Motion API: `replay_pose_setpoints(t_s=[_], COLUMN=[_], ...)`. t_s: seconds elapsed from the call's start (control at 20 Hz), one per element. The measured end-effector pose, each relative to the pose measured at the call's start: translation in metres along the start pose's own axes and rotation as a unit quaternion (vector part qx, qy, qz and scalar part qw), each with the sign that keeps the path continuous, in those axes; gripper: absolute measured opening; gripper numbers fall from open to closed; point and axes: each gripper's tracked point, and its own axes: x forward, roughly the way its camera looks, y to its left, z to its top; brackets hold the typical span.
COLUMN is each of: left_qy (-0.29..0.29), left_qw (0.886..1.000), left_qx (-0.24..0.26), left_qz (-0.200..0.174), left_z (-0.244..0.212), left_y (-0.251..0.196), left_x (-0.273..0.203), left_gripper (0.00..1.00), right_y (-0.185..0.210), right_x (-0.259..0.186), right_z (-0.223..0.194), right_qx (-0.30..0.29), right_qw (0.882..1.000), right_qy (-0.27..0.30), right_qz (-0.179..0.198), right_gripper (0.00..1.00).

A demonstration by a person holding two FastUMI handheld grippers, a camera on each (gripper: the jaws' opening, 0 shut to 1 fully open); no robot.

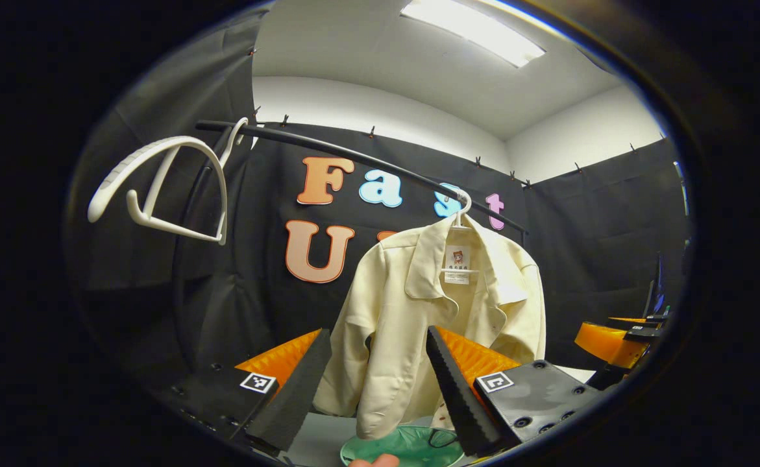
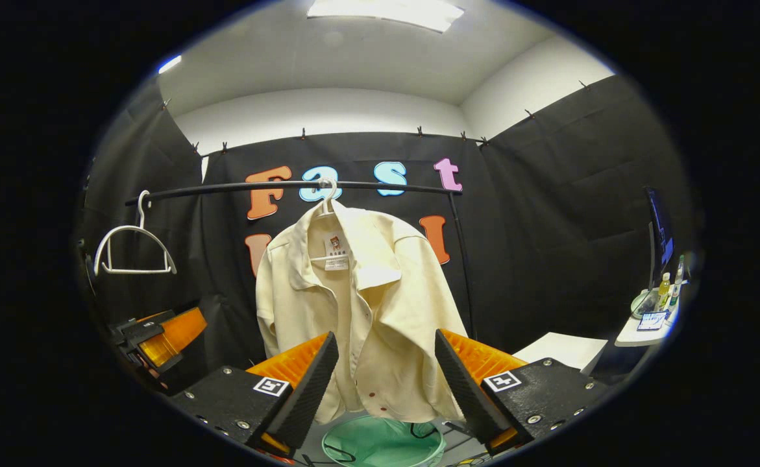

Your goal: Grasp the clothes on the hanger with both hands and then place them into the laundry hamper below.

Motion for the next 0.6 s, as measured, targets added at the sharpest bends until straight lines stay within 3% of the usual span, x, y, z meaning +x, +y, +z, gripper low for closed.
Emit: replay_pose_setpoints(t_s=[0.25,0.6], left_qy=[0.002,0.005], left_qw=[1.0,1.0], left_qx=[0.0,0.013], left_qz=[0.004,0.011], left_z=[-0.001,0.0], left_y=[0.005,0.018], left_x=[0.003,0.001], left_gripper=[1.0,0.96], right_y=[0.001,0.021], right_x=[0.006,0.037], right_z=[-0.003,-0.021], right_qx=[0.003,0.0], right_qw=[1.0,0.999], right_qy=[0.007,0.033], right_qz=[0.001,0.014], right_gripper=[0.93,0.93])
